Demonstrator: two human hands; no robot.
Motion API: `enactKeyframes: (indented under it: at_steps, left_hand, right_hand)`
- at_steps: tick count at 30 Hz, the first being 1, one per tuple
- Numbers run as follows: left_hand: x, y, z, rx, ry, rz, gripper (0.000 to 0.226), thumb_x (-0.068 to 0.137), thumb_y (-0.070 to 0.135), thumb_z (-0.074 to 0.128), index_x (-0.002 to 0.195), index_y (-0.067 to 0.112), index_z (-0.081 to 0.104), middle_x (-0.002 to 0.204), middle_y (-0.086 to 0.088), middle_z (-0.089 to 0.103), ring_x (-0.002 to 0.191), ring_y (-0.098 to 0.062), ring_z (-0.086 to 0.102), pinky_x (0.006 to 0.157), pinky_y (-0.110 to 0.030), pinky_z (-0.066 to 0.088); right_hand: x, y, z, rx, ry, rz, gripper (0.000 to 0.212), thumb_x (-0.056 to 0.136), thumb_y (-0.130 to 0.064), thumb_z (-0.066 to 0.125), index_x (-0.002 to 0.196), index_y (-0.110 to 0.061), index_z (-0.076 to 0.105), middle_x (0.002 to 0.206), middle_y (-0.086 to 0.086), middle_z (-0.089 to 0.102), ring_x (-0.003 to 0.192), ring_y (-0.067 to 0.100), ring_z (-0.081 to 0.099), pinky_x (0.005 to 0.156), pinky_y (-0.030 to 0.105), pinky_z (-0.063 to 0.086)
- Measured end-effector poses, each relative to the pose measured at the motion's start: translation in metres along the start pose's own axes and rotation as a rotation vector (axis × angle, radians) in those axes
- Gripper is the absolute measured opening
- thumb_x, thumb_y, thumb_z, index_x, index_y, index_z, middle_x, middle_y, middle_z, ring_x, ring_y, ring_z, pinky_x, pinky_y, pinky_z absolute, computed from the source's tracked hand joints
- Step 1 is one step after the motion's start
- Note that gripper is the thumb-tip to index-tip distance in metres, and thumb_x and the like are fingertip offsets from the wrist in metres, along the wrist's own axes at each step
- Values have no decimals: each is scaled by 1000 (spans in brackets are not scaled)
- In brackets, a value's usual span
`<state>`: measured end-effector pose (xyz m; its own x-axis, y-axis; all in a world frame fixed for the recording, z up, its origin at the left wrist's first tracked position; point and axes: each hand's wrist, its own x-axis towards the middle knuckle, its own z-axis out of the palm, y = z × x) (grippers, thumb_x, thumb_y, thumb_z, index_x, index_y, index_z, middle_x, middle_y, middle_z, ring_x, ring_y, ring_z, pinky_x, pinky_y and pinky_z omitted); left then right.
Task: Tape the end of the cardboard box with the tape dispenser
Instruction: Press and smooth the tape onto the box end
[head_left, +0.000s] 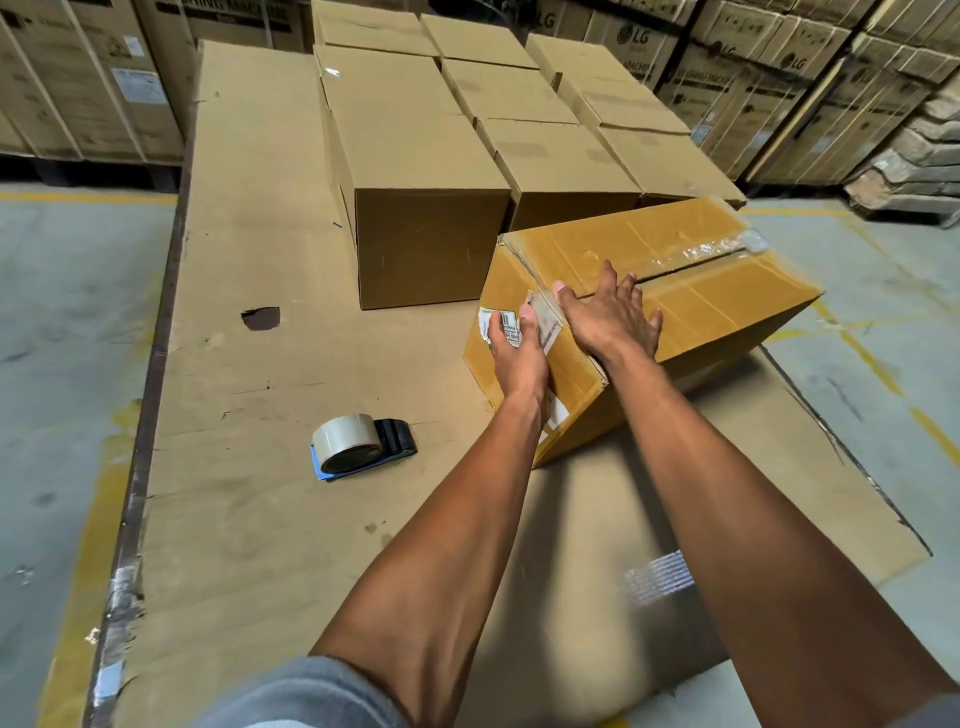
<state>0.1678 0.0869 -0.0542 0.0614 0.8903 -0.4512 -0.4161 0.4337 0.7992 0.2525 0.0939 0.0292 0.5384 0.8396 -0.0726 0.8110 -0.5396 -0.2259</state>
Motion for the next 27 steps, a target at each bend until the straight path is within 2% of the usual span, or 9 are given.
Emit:
enactKeyframes:
  at_steps: [4, 6, 9, 11, 14, 17, 21, 24, 27]
  left_hand:
    - [-4, 6, -6, -34, -12, -26, 60, 110, 53, 57, 165, 41, 37, 138, 6, 54, 124, -21, 56, 114, -41, 49]
    - [-3, 10, -13, -27, 7, -29, 55, 109, 50, 58, 161, 38, 44, 139, 5, 56, 123, -21, 58, 110, -38, 49]
    - [-5, 17, -10, -84, -24, -90, 86, 89, 74, 72, 159, 33, 42, 142, -2, 62, 123, -26, 62, 109, -44, 51]
    - [-6, 20, -2, -96, -19, -116, 116, 66, 89, 77, 159, 34, 36, 146, -4, 58, 128, -29, 61, 110, -48, 51]
    - [3, 14, 5, -93, 23, -96, 123, 55, 94, 75, 157, 39, 35, 154, -3, 52, 133, -30, 59, 111, -52, 52]
    - [3, 13, 5, -141, 13, -90, 102, 77, 80, 75, 162, 40, 35, 154, -3, 54, 132, -29, 61, 109, -48, 55]
    - [3, 4, 2, -206, 31, -37, 69, 101, 53, 72, 163, 38, 44, 150, 0, 60, 119, -20, 66, 81, -29, 58]
    - [5, 7, -3, -154, 10, -32, 63, 105, 50, 68, 163, 40, 45, 151, 0, 60, 123, -23, 65, 96, -34, 57]
    - [1, 6, -8, 153, 67, 67, 59, 113, 48, 52, 168, 37, 36, 166, 1, 50, 148, -29, 51, 124, -44, 41]
  right_hand:
    - [-1, -2, 2, 8, 42, -2, 78, 105, -62, 24, 170, -24, 4, 178, 13, 4, 165, 28, 5, 131, 58, 3]
    - [-3, -4, 0, 20, 49, 10, 89, 101, -71, 21, 170, -17, 5, 178, 12, 4, 165, 27, 5, 131, 58, 3]
    - [-11, -8, -4, 40, 27, 32, 128, 77, -100, 20, 169, -13, 2, 178, 10, 3, 165, 26, 3, 129, 55, 1]
    - [-13, -9, -5, 40, 26, 26, 134, 72, -104, 25, 169, -15, 1, 178, 11, 4, 165, 26, 4, 129, 56, 2]
    - [-10, -7, -3, 48, 23, 2, 117, 80, -97, 28, 169, -26, 0, 178, 13, 4, 165, 28, 3, 129, 59, 2]
    - [-5, -5, -2, 25, 20, -5, 97, 92, -85, 29, 169, -33, 0, 178, 12, 4, 165, 28, 4, 130, 60, 3]
    - [-2, -4, 0, 5, 4, -31, 77, 103, -69, 27, 168, -38, 0, 177, 14, 2, 165, 30, 3, 129, 61, 2]
    - [-2, -4, -1, 25, 44, -22, 63, 110, -50, 28, 168, -40, 6, 178, 11, 6, 165, 29, 6, 130, 61, 4]
    - [-7, -3, -6, 92, 52, -81, 62, 110, -30, 34, 167, -43, 12, 178, 7, 8, 165, 27, 10, 130, 62, 4]
